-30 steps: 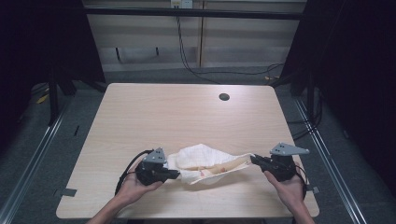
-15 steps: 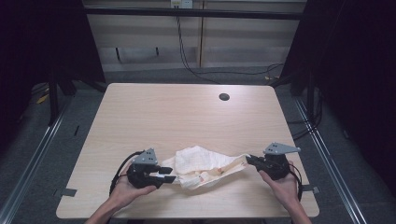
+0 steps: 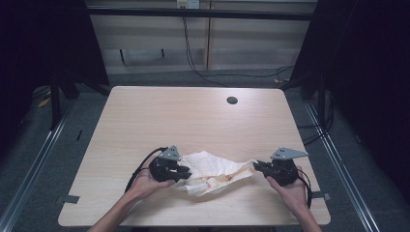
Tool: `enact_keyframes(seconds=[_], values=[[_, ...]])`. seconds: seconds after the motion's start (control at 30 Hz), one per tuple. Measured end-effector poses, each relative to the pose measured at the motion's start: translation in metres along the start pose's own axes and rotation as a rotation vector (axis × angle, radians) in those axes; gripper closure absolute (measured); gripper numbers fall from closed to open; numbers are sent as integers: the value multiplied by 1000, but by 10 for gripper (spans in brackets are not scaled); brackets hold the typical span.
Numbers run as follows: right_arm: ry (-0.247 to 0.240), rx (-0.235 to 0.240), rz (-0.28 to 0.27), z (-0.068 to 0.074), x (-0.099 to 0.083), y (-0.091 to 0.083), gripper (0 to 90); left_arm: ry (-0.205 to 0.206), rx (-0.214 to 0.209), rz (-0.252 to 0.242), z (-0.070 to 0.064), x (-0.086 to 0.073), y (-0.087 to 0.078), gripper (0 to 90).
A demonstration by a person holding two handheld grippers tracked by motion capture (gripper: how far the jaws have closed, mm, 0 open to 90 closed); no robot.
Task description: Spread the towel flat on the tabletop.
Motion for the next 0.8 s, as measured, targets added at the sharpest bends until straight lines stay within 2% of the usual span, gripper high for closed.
enact_keyframes(seconds=[0.1,0.13,0.2,0.23,0.27,0.37,0.4,0.43,0.47,0.53,0.6,0.67,0.73,0.8], values=[[-3,3,7,1,-1,2,848,-24,-35,19,2,-4,2,677],[-2,5,8,1,-2,3,848,-9,-13,17,1,-5,2,675],[-2,9,8,2,-2,3,847,22,-9,25,-3,-6,0,679],[-2,8,6,3,-2,2,845,51,22,11,-5,-6,-3,704],[-5,7,5,3,-3,2,843,58,17,-2,-7,-7,-5,742],[-11,7,-2,5,-4,-1,840,66,11,9,-10,-11,-6,747],[-10,6,-4,5,-4,-1,839,83,5,33,-11,-13,-5,747],[-6,6,-3,5,-5,-2,837,85,19,37,-12,-15,-2,741],[-6,5,-2,5,-5,-1,837,94,11,48,-12,-15,-1,726],[-3,8,-1,5,-6,-1,835,81,23,40,-11,-14,3,686],[-8,6,3,6,-7,0,831,46,0,16,-11,-14,7,675],[-5,7,7,6,-8,1,829,48,-5,27,-11,-13,7,656],[-6,7,13,7,-9,2,828,69,14,31,-13,-13,9,636],[-11,9,11,7,-8,2,828,124,42,43,-18,-12,11,628]])
Point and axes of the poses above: each handheld gripper's, and its own axes: y roughly forward along the jaws, x roughly out of its top, z roughly to its left, the point moved 4 cm from there along y, roughly forward along the jaws, and after that the axes turned 10 degrees about -z, right-handed, at the moved point
